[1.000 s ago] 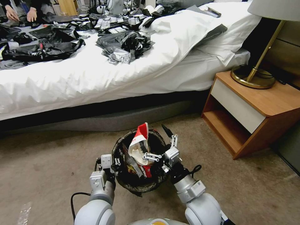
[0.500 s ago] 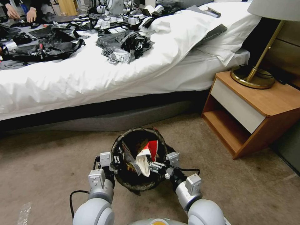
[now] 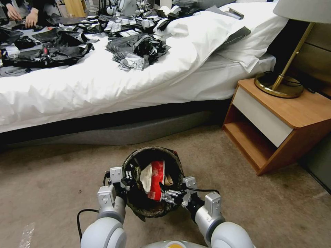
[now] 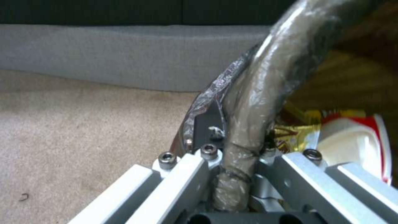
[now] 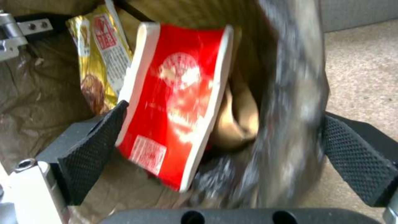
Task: Pick up the trash bin, then pick up the garbage from the floor and place it into the trash bin.
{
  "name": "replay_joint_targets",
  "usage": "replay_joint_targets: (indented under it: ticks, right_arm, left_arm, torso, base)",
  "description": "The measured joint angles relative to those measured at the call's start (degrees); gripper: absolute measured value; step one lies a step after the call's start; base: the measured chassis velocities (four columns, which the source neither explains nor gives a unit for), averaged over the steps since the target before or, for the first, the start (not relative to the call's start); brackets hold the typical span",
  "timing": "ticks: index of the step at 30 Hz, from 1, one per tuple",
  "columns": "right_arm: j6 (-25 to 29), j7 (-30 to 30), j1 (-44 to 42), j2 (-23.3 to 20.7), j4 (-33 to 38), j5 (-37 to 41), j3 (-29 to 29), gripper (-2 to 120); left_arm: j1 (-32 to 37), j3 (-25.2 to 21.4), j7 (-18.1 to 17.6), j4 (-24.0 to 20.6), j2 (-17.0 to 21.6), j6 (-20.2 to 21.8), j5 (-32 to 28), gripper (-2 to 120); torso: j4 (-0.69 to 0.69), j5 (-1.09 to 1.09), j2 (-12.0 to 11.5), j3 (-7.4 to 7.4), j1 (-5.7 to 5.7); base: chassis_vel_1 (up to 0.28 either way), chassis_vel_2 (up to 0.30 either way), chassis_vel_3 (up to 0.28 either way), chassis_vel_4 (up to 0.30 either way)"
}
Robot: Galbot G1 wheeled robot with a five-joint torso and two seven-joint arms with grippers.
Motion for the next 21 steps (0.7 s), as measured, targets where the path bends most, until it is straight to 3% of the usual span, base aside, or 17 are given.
replay_joint_targets:
  ticks: [11, 18, 21]
  right_arm:
    - [3.16, -0.64, -0.22, 0.35, 0.48, -3.04, 0.63, 100]
    - [9.36, -1.98, -0.27, 1.79, 3.16, -7.75, 1.49, 100]
    - [14.68, -3.05, -0.23, 2.82, 4.62, -12.79, 1.89, 100]
  left_arm:
    - [-0.65, -1.1, -0.09, 0.03, -0.03, 0.03, -1.09, 0]
    - [-1.13, -1.46, -0.16, 2.57, -0.11, 0.02, -1.24, 0]
    - [-1.3, -1.46, -0.16, 3.76, -0.26, 0.0, -1.11, 0]
  torso:
    - [0.0, 0.0, 0.0, 0.0, 0.0]
    - [0.0, -0.01, 0.0, 0.0, 0.0]
    - [0.0, 0.0, 0.0, 0.0, 0.0]
  base:
    - [0.0, 0.0, 0.0, 0.0]
    - [0.0, 0.0, 0.0, 0.0]
    - [0.0, 0.0, 0.0, 0.0]
